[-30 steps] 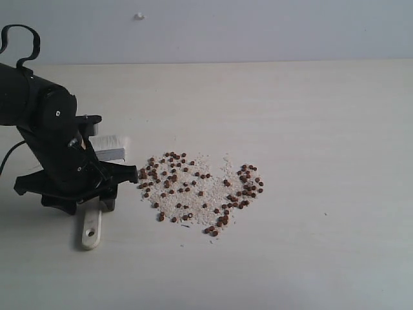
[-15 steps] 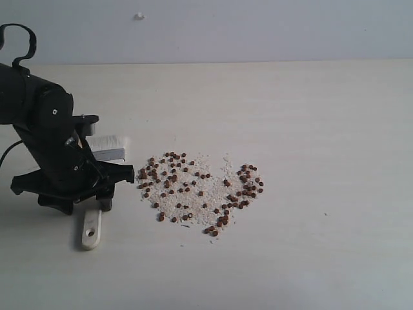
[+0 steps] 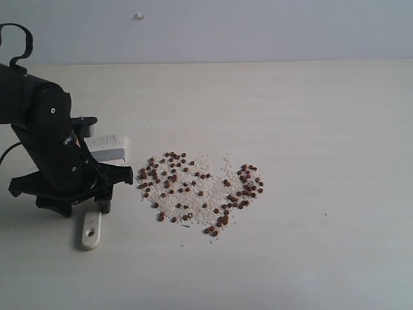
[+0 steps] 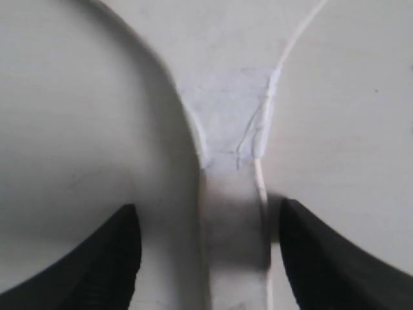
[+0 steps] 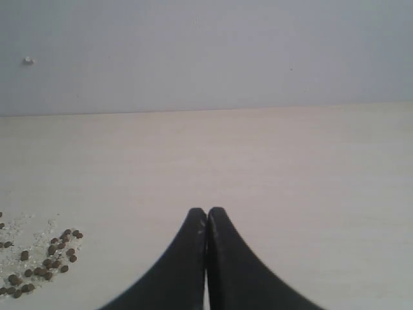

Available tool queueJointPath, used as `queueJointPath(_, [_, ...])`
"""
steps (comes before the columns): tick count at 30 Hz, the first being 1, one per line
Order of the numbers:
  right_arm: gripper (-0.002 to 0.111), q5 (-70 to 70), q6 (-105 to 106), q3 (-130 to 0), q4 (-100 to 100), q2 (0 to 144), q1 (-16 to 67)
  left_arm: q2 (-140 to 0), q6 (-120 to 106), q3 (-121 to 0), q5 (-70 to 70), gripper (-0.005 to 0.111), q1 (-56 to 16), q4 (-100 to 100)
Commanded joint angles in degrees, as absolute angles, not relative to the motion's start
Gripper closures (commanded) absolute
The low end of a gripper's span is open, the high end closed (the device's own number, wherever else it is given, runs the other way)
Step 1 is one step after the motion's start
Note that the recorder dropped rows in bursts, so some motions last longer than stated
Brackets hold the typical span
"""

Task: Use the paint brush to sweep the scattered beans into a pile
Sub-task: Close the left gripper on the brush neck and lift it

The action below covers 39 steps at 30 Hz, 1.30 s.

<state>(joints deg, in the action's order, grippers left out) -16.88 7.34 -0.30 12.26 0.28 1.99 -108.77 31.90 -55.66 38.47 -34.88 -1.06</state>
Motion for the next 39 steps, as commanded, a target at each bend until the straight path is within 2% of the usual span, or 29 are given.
queueJointPath(1, [0.108, -16.6, 7.4, 0.0, 12.1, 0.0, 2.0, -108.8, 31.5, -55.5, 38.6, 0.047, -34.8, -0.8])
queueJointPath(22, [0.108, -16.6, 7.4, 0.0, 12.1, 0.0, 2.0, -112.7, 28.7, -58.8, 39.8, 0.048, -34.6, -0.4])
queueJointPath(25, [0.108, -16.6, 7.4, 0.0, 12.1, 0.0, 2.0, -112.7, 28.7, -58.8, 39.8, 0.058, -34.6, -0.4])
queueJointPath(28, [0.108, -16.6, 7.4, 0.0, 12.1, 0.0, 2.0, -112.7, 28.0, -58.8, 39.8, 0.081, -34.6, -0.4])
queueJointPath(30, [0.108, -16.6, 7.4, 0.0, 12.1, 0.0, 2.0, -112.7, 26.4, -58.8, 39.4, 0.103, -34.6, -0.4])
queueJointPath(31, [0.108, -16.6, 7.4, 0.0, 12.1, 0.0, 2.0, -112.7, 25.0, -58.8, 38.9, 0.106, -34.6, -0.4])
queueJointPath(39, [0.108, -16.6, 7.4, 0.0, 12.1, 0.0, 2.0, -112.7, 21.8, -58.8, 35.6, 0.107, -34.6, -0.9])
